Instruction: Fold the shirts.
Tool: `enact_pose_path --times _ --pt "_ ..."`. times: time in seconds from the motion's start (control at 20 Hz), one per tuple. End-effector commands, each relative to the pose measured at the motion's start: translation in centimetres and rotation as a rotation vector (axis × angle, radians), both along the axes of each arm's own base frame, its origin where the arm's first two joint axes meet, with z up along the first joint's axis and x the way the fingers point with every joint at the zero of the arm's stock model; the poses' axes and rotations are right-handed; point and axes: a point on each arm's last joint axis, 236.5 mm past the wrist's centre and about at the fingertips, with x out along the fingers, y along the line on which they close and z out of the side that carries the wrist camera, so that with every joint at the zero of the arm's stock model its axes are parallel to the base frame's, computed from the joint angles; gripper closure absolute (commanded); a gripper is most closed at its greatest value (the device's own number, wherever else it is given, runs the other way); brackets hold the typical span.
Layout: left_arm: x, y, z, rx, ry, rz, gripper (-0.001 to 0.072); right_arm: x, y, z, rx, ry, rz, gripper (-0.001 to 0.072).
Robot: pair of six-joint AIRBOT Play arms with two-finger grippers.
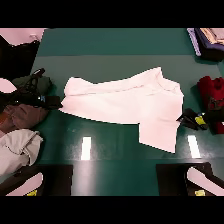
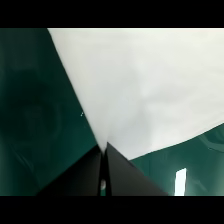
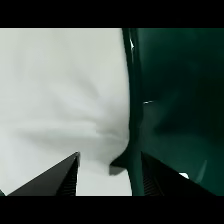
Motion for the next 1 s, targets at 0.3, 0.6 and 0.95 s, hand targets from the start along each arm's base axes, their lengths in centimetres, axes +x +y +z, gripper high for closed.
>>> enact_pose_path --times 0.3,0.6,0.95 --pt "-0.7 -0.2 0.0 -0.005 0.025 -0.014 0.0678 1.6 -0.3 -2.0 0.025 0.004 -0.041 0.0540" --pt "2.2 -1.0 5.2 -0.052 -0.107 0.001 0.0678 6.2 0.1 5.4 -0.110 -0.284 0.032 0.0697" --pt "3.5 -1.5 31.9 -0.038 -0.774 -0.021 0.0678 11.4 2.9 37.2 -0.356 -1.105 0.100 0.0698"
